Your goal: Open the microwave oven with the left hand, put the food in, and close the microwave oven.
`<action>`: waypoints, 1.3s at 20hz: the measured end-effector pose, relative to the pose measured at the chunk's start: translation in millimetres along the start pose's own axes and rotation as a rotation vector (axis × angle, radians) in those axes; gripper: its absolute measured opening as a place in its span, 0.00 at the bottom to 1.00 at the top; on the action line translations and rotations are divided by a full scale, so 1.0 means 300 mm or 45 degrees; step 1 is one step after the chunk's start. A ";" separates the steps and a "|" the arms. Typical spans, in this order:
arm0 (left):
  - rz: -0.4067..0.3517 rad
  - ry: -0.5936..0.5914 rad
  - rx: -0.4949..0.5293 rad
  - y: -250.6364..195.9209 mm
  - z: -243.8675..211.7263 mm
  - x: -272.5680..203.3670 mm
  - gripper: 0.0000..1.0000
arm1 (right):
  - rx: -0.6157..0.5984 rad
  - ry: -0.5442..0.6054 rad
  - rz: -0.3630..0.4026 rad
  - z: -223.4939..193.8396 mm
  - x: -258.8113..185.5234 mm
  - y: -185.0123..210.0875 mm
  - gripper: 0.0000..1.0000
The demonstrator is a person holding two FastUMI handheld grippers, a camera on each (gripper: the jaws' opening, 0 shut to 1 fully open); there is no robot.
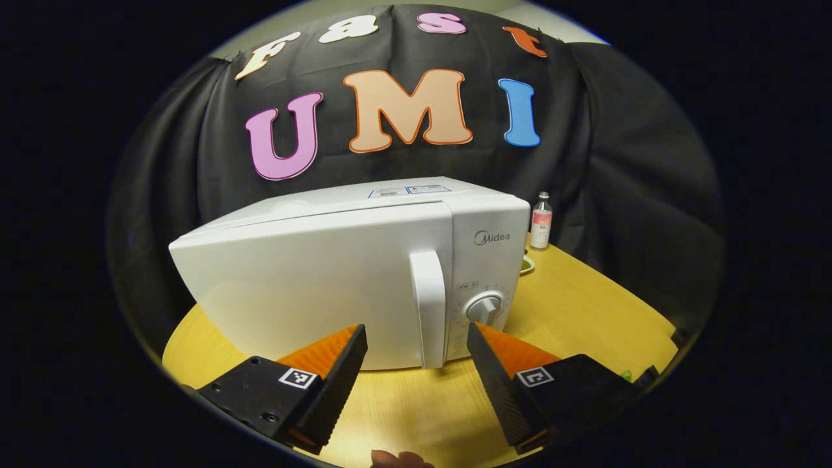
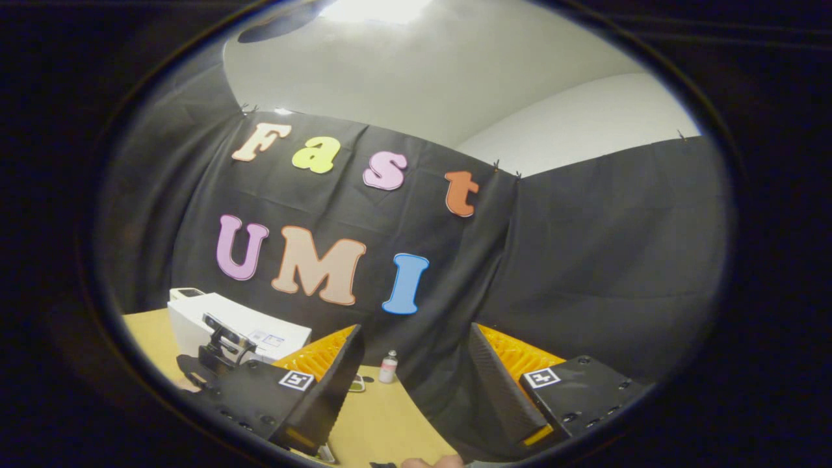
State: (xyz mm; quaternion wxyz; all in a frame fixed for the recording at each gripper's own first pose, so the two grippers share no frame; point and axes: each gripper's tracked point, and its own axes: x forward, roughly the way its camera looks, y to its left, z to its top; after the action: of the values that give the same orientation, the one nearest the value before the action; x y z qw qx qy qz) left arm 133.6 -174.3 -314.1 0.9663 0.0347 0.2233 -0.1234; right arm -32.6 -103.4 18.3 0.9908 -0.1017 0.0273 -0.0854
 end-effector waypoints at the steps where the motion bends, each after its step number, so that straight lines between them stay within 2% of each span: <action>1: -0.005 0.004 0.011 -0.006 0.003 0.019 0.96 | -0.007 -0.001 -0.001 0.003 0.002 0.000 0.97; 7: -0.037 0.014 0.041 -0.056 0.003 0.067 0.94 | -0.029 -0.004 0.000 0.014 0.003 0.007 0.96; 8: -0.041 0.013 0.049 -0.060 0.006 0.070 0.94 | -0.021 0.008 0.001 0.007 0.004 0.008 1.00; 10: -0.043 0.009 0.053 -0.057 0.010 0.076 0.94 | -0.006 0.014 -0.006 0.006 0.008 -0.001 0.97; 14: -0.057 0.023 -0.024 -0.067 0.006 0.082 0.89 | -0.007 0.012 -0.003 0.007 0.011 -0.006 0.97; 16: -0.062 0.038 -0.039 -0.069 0.004 0.085 0.82 | -0.001 0.018 0.008 0.003 0.010 -0.001 0.97; 17: -0.034 0.055 -0.020 -0.051 -0.001 0.088 0.66 | 0.002 0.018 0.013 0.005 0.012 0.003 0.97; 18: -0.021 0.092 0.012 -0.033 -0.015 0.080 0.55 | 0.001 0.017 0.016 0.007 0.014 0.003 0.97; 19: -0.011 0.073 0.021 -0.034 -0.020 0.099 0.24 | -0.001 0.016 0.018 0.009 0.014 0.002 0.97; 22: -0.023 0.085 0.002 -0.032 -0.013 0.085 0.14 | 0.002 0.015 0.024 0.008 0.014 0.000 0.97; 23: -0.034 0.076 -0.004 -0.033 -0.009 0.085 0.11 | 0.007 0.017 0.024 0.009 0.013 0.000 1.00; 24: -0.049 0.082 -0.004 -0.034 -0.013 0.082 0.10 | 0.015 0.015 0.024 0.008 0.017 0.001 0.97; 26: -0.077 0.088 0.012 -0.037 -0.012 0.082 0.08 | 0.030 0.016 0.025 0.010 0.016 0.002 1.00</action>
State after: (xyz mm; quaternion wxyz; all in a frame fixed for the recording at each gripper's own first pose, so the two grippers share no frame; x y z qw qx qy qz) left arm 150.6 -190.1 -328.3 0.9536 0.0369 0.2570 -0.1524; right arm -27.5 -103.1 21.0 0.9925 -0.0893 0.0335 -0.0764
